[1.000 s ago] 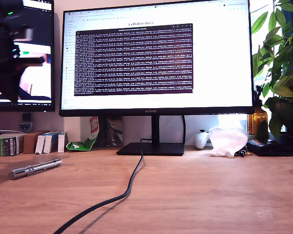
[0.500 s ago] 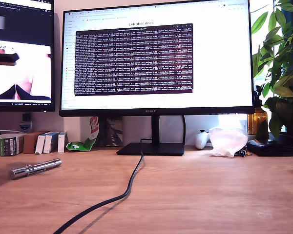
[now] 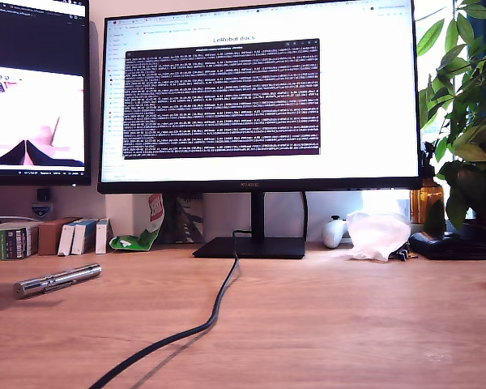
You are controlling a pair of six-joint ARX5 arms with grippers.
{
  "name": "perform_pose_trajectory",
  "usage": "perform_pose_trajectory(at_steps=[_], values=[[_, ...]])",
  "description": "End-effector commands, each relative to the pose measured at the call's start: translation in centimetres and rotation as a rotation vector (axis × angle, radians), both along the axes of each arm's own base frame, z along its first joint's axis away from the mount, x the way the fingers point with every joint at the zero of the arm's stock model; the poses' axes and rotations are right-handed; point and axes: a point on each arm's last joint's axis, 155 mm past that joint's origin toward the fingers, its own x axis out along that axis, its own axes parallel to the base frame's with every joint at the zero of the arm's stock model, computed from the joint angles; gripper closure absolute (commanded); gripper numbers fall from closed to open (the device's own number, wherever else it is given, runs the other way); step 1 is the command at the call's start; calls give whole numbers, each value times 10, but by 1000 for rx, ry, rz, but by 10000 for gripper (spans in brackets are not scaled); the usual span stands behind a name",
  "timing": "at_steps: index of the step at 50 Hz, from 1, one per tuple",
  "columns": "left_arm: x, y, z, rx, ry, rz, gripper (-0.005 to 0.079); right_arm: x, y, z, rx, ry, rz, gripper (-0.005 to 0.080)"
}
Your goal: Pick the metallic laser pointer with your right arm, pass it to your left arm, then place it down to the left side of the table
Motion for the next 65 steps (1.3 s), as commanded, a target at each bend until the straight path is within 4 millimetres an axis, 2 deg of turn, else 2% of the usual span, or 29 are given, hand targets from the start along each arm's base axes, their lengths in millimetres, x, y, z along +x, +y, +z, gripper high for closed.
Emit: perform_pose_trajectory(at_steps=[1, 7, 11, 18, 24, 34, 37, 43, 48, 52, 58, 65], values=[[-5, -8, -6, -55, 19, 16, 761, 0, 0, -5, 43, -2, -18, 711], [-1, -26, 8, -76, -40, -45, 762, 0, 1, -4, 103, -12, -45, 711], [0, -40, 14, -79, -64, -95, 761, 1, 5, -4, 202, -25, -65, 711], [2, -53, 13, -124, -62, -101, 761, 1, 5, -5, 203, -23, -68, 711], [10, -50, 19, -41, -115, -129, 761, 0, 5, -6, 184, -16, -56, 711], [8, -36, 27, 74, -167, -82, 761, -4, 15, 6, 177, -58, 2, 711], [3, -35, 35, 94, -198, -74, 761, -8, 20, 17, 175, -103, 25, 711], [-3, -45, 57, 81, -307, -107, 761, -18, 26, 34, 174, -190, 60, 711], [-4, -45, 75, 62, -427, -93, 761, -21, 25, 38, 159, -253, 60, 711], [-9, -50, 84, 75, -507, -131, 761, -25, 24, 31, 147, -272, 64, 711], [-25, -52, 77, 79, -546, -168, 761, -30, 24, 15, 115, -291, 72, 711], [-36, -37, 54, 99, -564, -123, 761, -32, 33, -2, 116, -240, 119, 711]])
